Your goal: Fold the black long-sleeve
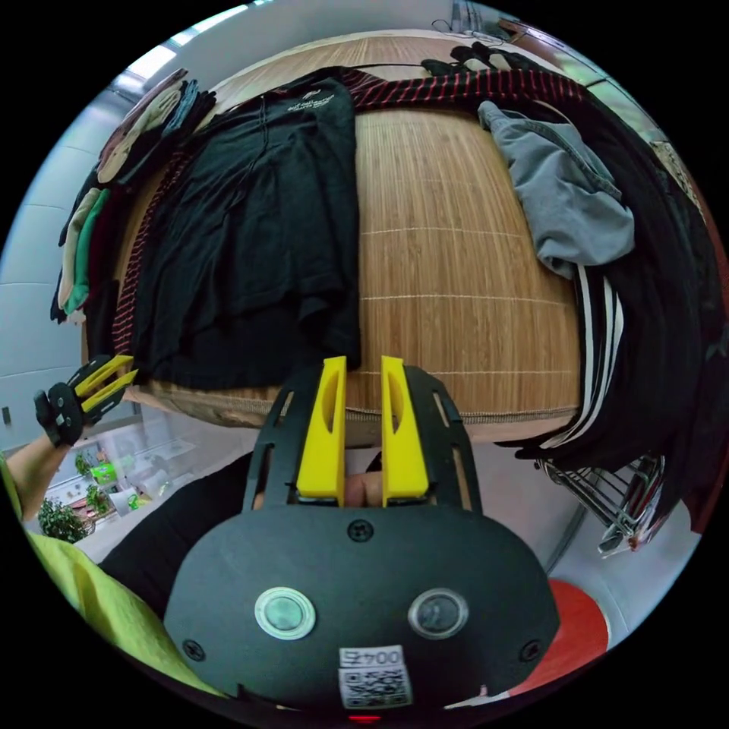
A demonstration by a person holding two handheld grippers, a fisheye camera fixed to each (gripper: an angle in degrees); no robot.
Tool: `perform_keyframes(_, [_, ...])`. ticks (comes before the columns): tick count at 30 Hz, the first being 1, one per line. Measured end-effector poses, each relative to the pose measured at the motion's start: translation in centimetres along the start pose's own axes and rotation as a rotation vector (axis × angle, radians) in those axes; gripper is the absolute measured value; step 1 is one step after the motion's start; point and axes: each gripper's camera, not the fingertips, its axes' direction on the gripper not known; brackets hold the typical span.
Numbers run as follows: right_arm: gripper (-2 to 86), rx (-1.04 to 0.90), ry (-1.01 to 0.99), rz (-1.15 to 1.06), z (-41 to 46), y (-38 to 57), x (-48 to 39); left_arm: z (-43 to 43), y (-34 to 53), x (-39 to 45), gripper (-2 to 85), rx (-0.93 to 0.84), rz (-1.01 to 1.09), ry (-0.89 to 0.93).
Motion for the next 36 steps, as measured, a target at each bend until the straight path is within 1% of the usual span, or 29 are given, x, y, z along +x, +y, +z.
perform_keyframes(4, [8.0,-0.016,-0.053,0.01,0.1,-0.3,-0.5,-0.7,0.6,-0.6,2.9,-0.014,-0.007,-0.004])
perform_keyframes(7, [5.5,-0.006,-0.001,0.031,0.4,-0.3,-1.0,-0.7,0.8,-0.6,2.1,-0.034,0.015,-0.009])
perform_keyframes(10, [2.7,-0.011,0.008,0.075,0.4,-0.7,-0.9,-0.5,0.2,-0.8,1.8,-0.046,0.034,-0.025])
perform_keyframes(12, [1.3,-0.031,-0.006,0.049,0.3,-1.2,-0.8,-0.4,-0.3,-1.5,1.6,-0.066,0.022,-0.048])
perform_keyframes(14, [-0.1,-0.021,0.045,-0.019,-1.0,-2.4,-0.8,-1.2,-0.5,-3.0,1.4,-0.061,-0.027,-0.059])
perform_keyframes(17, [-0.6,0.034,0.094,-0.126,-5.0,-4.7,-0.2,-4.2,-0.2,-8.2,1.2,-0.019,-0.279,0.0])
perform_keyframes(18, [-0.7,0.05,0.102,-0.149,-6.1,-5.3,-0.1,-5.7,0.5,-10.7,1.1,0.004,-0.422,0.052])
perform_keyframes(19, [-0.7,0.085,0.121,-0.208,-8.7,-6.2,-0.1,-7.5,1.5,-13.0,1.0,0.037,-0.568,0.102])
perform_keyframes(22, [-0.8,0.147,0.186,-0.405,-15.0,-7.3,-1.3,-12.1,4.3,-16.3,0.9,0.128,-0.807,0.191])
perform_keyframes(24, [-0.8,0.152,0.221,-0.496,-16.9,-6.6,-2.2,-13.7,5.4,-16.3,0.9,0.154,-0.839,0.221])
perform_keyframes(26, [-0.8,0.094,0.258,-0.55,-16.1,-5.0,-2.9,-13.9,6.3,-15.6,0.9,0.139,-0.848,0.265])
perform_keyframes(27, [-0.8,0.078,0.276,-0.555,-15.4,-4.6,-3.0,-13.3,7.0,-15.1,1.0,0.139,-0.883,0.328])
perform_keyframes(29, [-0.7,0.017,0.372,-0.571,-12.0,-3.1,-3.3,-11.2,8.5,-14.9,1.0,0.136,-0.996,0.483])
perform_keyframes(31, [-0.7,-0.009,0.439,-0.589,-10.1,-2.8,-3.6,-8.4,10.8,-15.8,1.1,0.199,-1.204,0.726])
perform_keyframes(33, [-0.7,-0.002,0.484,-0.617,-9.6,-3.1,-3.9,-8.2,11.7,-16.8,1.1,0.285,-1.297,0.767])
perform_keyframes(35, [-0.7,0.005,0.491,-0.624,-10.0,-4.1,-4.0,-8.7,11.1,-17.8,1.0,0.308,-1.257,0.775])
perform_keyframes(36, [-0.7,0.005,0.485,-0.617,-10.2,-4.5,-3.9,-9.3,10.4,-18.2,0.9,0.302,-1.191,0.752])
